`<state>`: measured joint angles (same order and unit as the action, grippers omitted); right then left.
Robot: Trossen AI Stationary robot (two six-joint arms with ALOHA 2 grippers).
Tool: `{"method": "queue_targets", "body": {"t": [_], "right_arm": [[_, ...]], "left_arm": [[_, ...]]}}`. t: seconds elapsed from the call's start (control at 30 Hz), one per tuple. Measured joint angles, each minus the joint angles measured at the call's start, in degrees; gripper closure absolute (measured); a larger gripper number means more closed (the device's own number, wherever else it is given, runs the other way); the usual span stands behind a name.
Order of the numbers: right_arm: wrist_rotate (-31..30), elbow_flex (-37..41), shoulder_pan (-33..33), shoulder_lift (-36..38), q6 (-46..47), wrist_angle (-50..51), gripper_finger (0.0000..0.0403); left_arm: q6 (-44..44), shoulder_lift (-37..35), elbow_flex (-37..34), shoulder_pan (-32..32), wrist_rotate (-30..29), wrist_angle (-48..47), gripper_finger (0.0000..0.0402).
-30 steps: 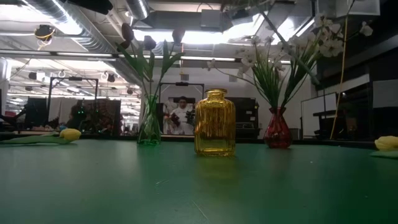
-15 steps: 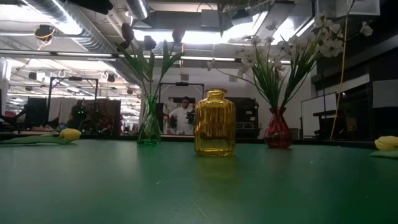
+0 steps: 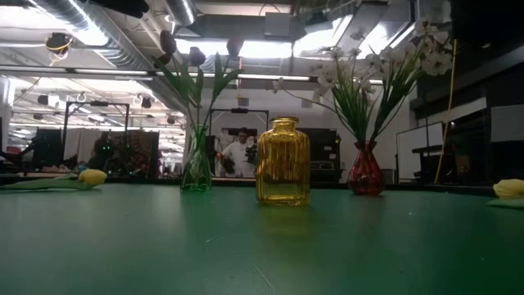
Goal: Sort flowers into vase by color
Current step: Put the center yellow flower into the yellow vase
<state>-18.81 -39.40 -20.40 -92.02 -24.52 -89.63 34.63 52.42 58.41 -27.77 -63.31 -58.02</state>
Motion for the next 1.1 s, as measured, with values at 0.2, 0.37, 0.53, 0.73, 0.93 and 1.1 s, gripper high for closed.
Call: {"method": "queue_targets", "body": {"t": [0.2, 0.37, 0.53, 0.73, 0.93, 1.1], "right_arm": [[0.07, -0.04, 2.64, -2.87, 4.95, -0.13, 0.0398], [-0.81, -0.04, 3.34, -4.42, 6.8, -0.42, 0.0398], [-2.58, -0.04, 3.21, -4.69, 6.69, -0.08, 0.0398], [-2.58, 0.83, 3.21, -4.66, 7.73, 0.23, 0.0398], [-2.6, 2.59, 3.21, -4.66, 9.58, -0.17, 0.0398], [-2.3, 2.78, 4.05, -4.76, 9.37, -0.29, 0.0398]], "left_arm": [[0.07, 0.0, 0.0, 0.0, -0.02, 0.01, 0.0188], [0.07, 0.0, 0.0, 0.0, -0.03, -0.02, 0.0188], [0.09, 0.0, 0.0, 0.0, -0.02, -0.02, 0.0188], [0.09, 0.0, 0.0, 0.0, -0.02, -0.02, 0.0188], [0.09, 0.0, 0.0, 0.0, -0.02, -0.04, 0.0188], [0.09, 0.0, 0.0, 0.0, -0.02, -0.04, 0.0188]]}}
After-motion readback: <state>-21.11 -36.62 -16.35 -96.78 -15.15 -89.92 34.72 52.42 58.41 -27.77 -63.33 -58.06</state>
